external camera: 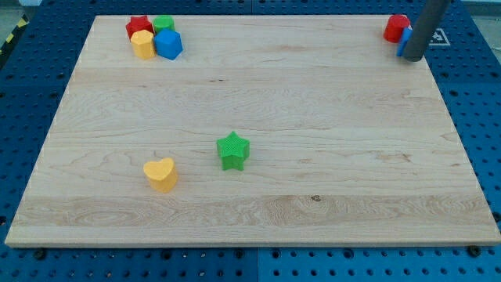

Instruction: Point at the green star

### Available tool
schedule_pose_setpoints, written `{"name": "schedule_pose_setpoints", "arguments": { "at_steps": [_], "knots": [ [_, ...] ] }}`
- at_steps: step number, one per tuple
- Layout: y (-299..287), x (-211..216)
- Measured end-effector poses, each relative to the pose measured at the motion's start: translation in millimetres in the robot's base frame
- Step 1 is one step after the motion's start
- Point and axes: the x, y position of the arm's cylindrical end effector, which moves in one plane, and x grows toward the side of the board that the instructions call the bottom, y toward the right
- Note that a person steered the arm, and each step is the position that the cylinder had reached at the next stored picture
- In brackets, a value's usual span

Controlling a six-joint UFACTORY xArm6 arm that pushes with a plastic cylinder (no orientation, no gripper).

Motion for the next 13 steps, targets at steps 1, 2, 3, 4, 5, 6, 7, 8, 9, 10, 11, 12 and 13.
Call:
{"name": "schedule_pose_setpoints", "arguments": {
  "at_steps": [1,2,3,4,5,6,7,8,9,10,11,12,13],
  "knots": [
    [-2,0],
    [1,6],
    [-1,35],
    [-5,69],
    [-15,104],
    [-16,111],
    [-18,120],
    [-38,142],
    [-64,153],
    [-84,158],
    [-98,165],
    [-117,190],
    [-135,224]
  ]
}}
